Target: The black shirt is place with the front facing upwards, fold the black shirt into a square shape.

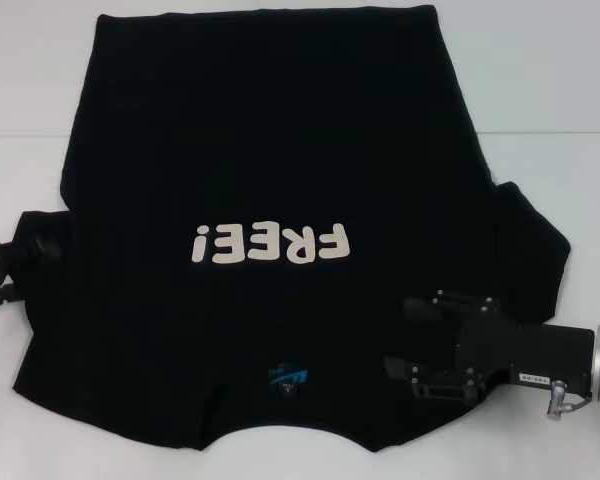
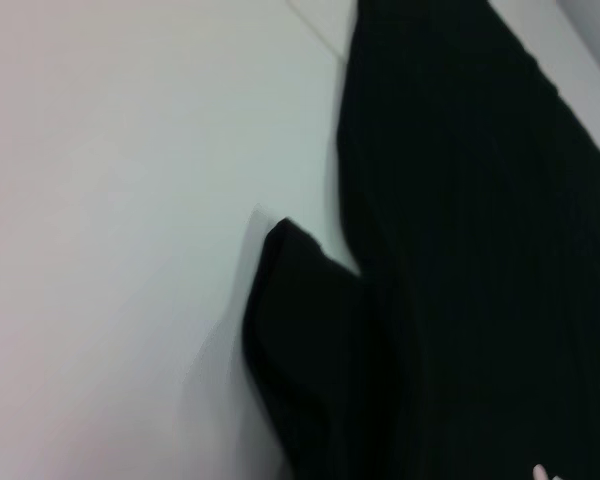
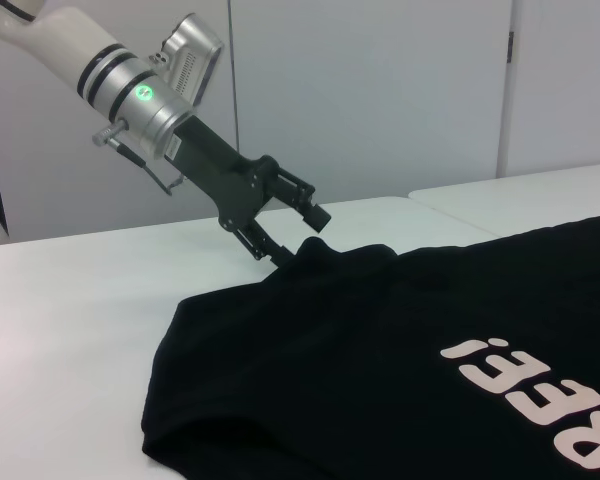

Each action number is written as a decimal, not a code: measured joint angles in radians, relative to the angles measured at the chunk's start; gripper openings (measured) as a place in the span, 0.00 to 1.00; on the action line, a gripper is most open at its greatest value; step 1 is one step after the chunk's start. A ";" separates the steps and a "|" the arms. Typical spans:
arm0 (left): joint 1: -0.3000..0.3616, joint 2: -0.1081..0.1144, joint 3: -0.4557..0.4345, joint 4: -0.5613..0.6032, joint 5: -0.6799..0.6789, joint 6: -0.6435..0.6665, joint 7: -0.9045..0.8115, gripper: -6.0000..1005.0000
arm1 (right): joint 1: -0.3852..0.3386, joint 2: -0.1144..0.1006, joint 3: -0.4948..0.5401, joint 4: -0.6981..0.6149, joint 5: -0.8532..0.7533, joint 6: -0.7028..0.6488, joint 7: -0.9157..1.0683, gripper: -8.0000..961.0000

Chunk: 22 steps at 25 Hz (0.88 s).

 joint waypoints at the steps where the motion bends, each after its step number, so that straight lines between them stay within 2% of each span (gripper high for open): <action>1: 0.002 0.000 -0.001 0.001 -0.010 0.001 0.003 0.89 | 0.000 0.000 0.000 0.000 0.000 0.000 0.000 0.84; 22: 0.017 0.000 0.001 0.003 -0.014 -0.096 0.003 0.88 | -0.004 0.000 0.000 0.000 0.000 0.000 0.001 0.84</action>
